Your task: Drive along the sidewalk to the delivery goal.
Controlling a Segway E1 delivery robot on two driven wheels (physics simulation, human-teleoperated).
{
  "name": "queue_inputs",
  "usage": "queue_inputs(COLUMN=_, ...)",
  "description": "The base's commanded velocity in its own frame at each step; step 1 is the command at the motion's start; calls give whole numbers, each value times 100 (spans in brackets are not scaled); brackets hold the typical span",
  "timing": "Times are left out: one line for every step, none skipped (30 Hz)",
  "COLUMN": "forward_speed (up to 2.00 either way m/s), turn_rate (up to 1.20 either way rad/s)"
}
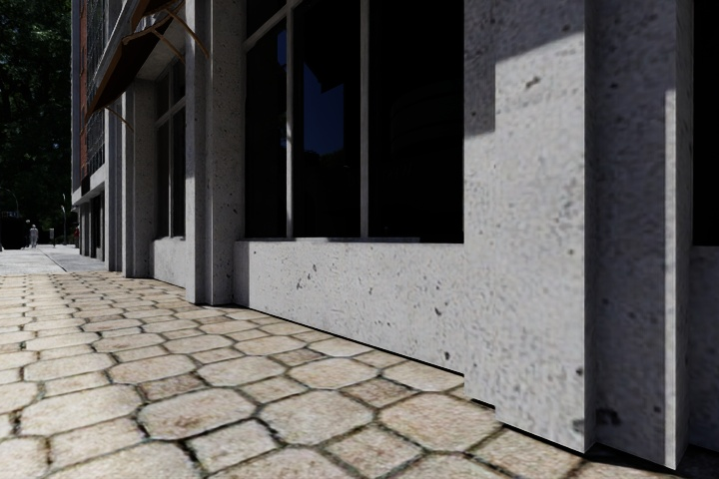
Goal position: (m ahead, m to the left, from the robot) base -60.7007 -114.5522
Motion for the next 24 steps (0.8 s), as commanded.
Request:
queue_inputs(forward_speed=0, turn_rate=0)
queue_inputs(forward_speed=0, turn_rate=0)
queue_inputs(forward_speed=0, turn_rate=0)
queue_inputs(forward_speed=0, turn_rate=0)
queue_inputs(forward_speed=0, turn_rate=0)
queue_inputs(forward_speed=0, turn_rate=0)
queue_inputs(forward_speed=0, turn_rate=0)
queue_inputs(forward_speed=0, turn_rate=0)
queue_inputs(forward_speed=0, turn_rate=0)
queue_inputs(forward_speed=0, turn_rate=0)
queue_inputs(forward_speed=0, turn_rate=0)
queue_inputs(forward_speed=0, turn_rate=0)
queue_inputs(forward_speed=0, turn_rate=0)
queue_inputs(forward_speed=0, turn_rate=0)
queue_inputs(forward_speed=0, turn_rate=0)
queue_inputs(forward_speed=0, turn_rate=0)
queue_inputs(forward_speed=0, turn_rate=0)
queue_inputs(forward_speed=0, turn_rate=0)
queue_inputs(forward_speed=0, turn_rate=0)
queue_inputs(forward_speed=0, turn_rate=0)
queue_inputs(forward_speed=0, turn_rate=0)
queue_inputs(forward_speed=0, turn_rate=0)
queue_inputs(forward_speed=0, turn_rate=0)
queue_inputs(forward_speed=0, turn_rate=0)
